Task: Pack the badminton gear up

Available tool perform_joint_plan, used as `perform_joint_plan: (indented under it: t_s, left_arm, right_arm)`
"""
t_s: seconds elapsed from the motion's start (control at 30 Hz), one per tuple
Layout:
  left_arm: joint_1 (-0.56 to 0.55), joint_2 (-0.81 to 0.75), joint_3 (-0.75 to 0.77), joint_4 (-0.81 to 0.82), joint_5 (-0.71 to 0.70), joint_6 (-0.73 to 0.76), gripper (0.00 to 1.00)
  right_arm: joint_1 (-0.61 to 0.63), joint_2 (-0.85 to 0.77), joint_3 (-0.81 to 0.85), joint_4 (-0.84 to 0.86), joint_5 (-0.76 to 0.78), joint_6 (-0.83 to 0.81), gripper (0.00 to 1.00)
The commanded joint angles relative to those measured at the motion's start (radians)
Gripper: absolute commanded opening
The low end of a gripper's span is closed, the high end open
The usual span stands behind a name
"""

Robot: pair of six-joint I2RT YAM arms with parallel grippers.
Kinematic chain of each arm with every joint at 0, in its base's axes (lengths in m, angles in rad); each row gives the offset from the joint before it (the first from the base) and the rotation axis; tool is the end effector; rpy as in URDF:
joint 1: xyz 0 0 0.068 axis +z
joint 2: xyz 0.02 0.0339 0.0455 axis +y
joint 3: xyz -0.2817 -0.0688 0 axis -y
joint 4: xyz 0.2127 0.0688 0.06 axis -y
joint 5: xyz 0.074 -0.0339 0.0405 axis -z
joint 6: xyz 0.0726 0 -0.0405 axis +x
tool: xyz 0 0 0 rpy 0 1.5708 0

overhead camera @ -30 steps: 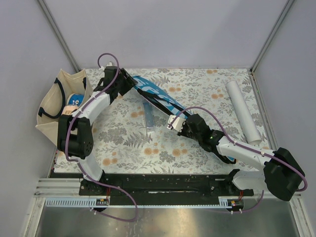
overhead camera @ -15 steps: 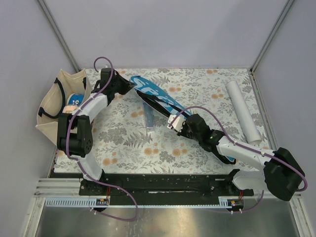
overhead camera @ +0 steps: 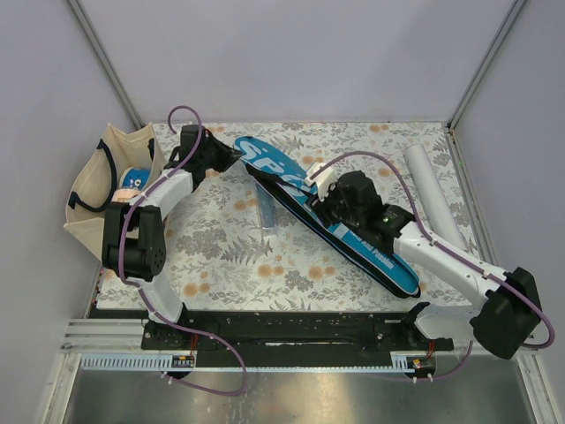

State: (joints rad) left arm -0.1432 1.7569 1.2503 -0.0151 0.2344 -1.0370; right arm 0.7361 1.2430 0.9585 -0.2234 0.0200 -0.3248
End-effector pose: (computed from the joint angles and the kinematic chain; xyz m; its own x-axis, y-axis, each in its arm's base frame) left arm 0.4060 -0.0756 0.2675 -0.5420 -0.7678 -0.3415 -0.2526 0.5364 -0.8053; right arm 0.2073 0.1858 0.3068 -0.1315 -0.5497 -0.8250 -0.7389 0.6091 -0.2881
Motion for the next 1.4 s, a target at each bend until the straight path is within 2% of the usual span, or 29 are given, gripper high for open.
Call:
perform_joint_plan:
  t_s: [0.0, 0.1, 0.27, 0.4, 0.43, 0.5, 0.57, 0.73, 0.83, 0.93, 1.03, 1.1, 1.23, 1.37]
  left_arm:
    - [0.001, -0.011, 0.003, 0.101, 0.042, -0.024, 0.00]
    - [0.001, -0.011, 0.000, 0.109, 0.043, -0.028, 0.00]
    - [0.001, -0.017, -0.002, 0.112, 0.051, -0.028, 0.00]
    - [0.001, -0.020, -0.003, 0.112, 0.051, -0.026, 0.00]
    - [0.001, -0.020, -0.003, 0.110, 0.048, -0.026, 0.00]
    - [0.002, -0.020, -0.005, 0.110, 0.048, -0.026, 0.00]
    - [0.001, -0.020, -0.006, 0.109, 0.046, -0.026, 0.00]
    - [0.001, -0.020, -0.009, 0.109, 0.042, -0.028, 0.00]
    - [0.002, -0.022, -0.014, 0.115, 0.040, -0.032, 0.00]
    - [0.001, -0.030, -0.020, 0.118, 0.036, -0.035, 0.00]
    - [0.001, -0.039, -0.026, 0.118, 0.029, -0.040, 0.00]
    - [0.001, -0.042, -0.031, 0.119, 0.022, -0.044, 0.00]
    - [-0.001, -0.039, -0.035, 0.124, 0.019, -0.058, 0.00]
    - [0.002, -0.030, -0.065, 0.181, 0.045, -0.117, 0.00]
  right_arm:
    - [-0.122, 0.064, 0.072, -0.054, -0.132, 0.128, 0.59]
    - [-0.190, 0.127, 0.091, -0.048, -0.190, 0.135, 0.60]
    - [-0.224, 0.225, 0.117, -0.057, -0.279, 0.090, 0.64]
    - [-0.233, 0.294, 0.149, -0.071, -0.285, 0.067, 0.61]
    - [-0.234, 0.305, 0.158, -0.077, -0.290, 0.064, 0.54]
    - [-0.233, 0.315, 0.174, -0.086, -0.302, 0.073, 0.34]
    - [-0.233, 0.309, 0.189, -0.105, -0.307, 0.081, 0.20]
    - [-0.230, 0.236, 0.187, -0.143, -0.331, 0.099, 0.00]
    - [-0.228, 0.172, 0.174, -0.146, -0.415, 0.160, 0.00]
    - [-0.225, 0.102, 0.093, -0.102, -0.561, 0.246, 0.00]
    - [-0.218, 0.062, -0.007, -0.015, -0.600, 0.318, 0.00]
    - [-0.198, 0.071, -0.058, 0.056, -0.629, 0.438, 0.00]
    - [-0.095, 0.121, -0.084, 0.179, -0.531, 0.620, 0.00]
    - [0.054, 0.159, -0.099, 0.318, -0.298, 0.714, 0.00]
